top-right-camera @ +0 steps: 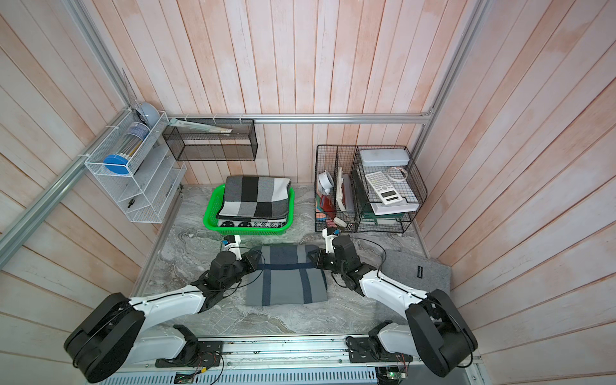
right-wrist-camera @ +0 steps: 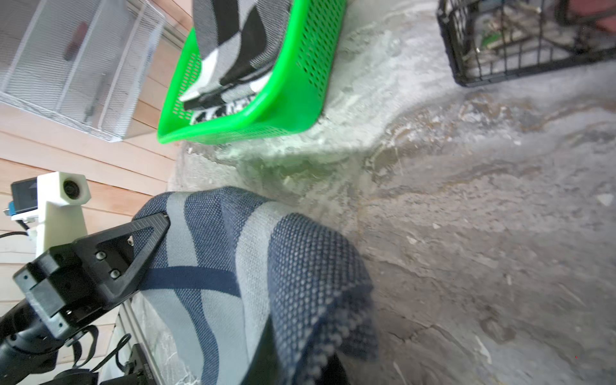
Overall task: Put the folded scarf in the basket
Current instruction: Pick up the scarf at the center of the board.
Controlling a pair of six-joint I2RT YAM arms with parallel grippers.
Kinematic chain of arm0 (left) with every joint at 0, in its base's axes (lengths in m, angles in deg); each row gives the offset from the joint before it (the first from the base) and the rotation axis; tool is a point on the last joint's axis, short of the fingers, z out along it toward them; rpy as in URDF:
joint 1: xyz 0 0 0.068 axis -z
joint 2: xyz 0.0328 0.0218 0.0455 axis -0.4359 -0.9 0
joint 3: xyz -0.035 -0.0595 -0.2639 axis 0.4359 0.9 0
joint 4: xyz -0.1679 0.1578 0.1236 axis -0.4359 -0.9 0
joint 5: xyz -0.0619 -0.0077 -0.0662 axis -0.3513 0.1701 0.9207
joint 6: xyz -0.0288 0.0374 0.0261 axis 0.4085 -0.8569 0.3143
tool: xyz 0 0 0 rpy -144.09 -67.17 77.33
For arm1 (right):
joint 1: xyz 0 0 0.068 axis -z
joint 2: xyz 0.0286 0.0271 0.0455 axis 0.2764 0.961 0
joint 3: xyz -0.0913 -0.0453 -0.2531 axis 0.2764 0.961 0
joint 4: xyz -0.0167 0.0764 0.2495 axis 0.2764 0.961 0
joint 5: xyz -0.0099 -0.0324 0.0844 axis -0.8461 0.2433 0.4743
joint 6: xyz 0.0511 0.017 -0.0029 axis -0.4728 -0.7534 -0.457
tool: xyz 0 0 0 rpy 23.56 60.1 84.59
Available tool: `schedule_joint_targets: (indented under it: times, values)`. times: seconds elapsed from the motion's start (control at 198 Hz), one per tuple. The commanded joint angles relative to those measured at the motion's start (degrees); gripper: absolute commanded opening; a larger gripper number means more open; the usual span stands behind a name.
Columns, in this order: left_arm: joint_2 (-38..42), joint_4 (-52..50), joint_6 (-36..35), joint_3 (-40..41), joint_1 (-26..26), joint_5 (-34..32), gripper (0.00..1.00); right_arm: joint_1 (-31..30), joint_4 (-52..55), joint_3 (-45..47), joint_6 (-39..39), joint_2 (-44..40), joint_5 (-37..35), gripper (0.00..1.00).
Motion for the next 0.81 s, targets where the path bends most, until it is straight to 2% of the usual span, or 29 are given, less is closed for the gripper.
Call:
schedule_joint_targets:
  times: [0.0, 0.137, 0.309, 0.582, 0.805]
  values:
    - [4.75, -7.68, -6.00, -3.38, -1.51, -4.96, 0.00, -1.43, -0.67, -3.20, 0.34, -1.85, -1.66, 0.00]
    - [7.23, -11.57, -8.39, -6.46, -5.79, -3.85, 0.00, -1.88, -0.89, -8.94, 1.21, -0.31, -2.75, 0.00]
    - [6.00, -12.89, -10.43, -10.98, -12.40, 0.07, 0.00, -2.15, -0.38, -19.03, 3.10, 7.41, -1.70, 0.00]
    - [-3.46, -13.51, -13.73, -22.67, -22.57, 5.44, 0.00, -2.13, -3.14, -32.86, 3.81, 19.95, -6.99, 0.00]
    - [-13.31, -15.55, -15.52, -33.72, -28.07, 8.48, 0.00, -1.19, 0.07, -47.17, 4.89, 31.90, -6.94, 0.00]
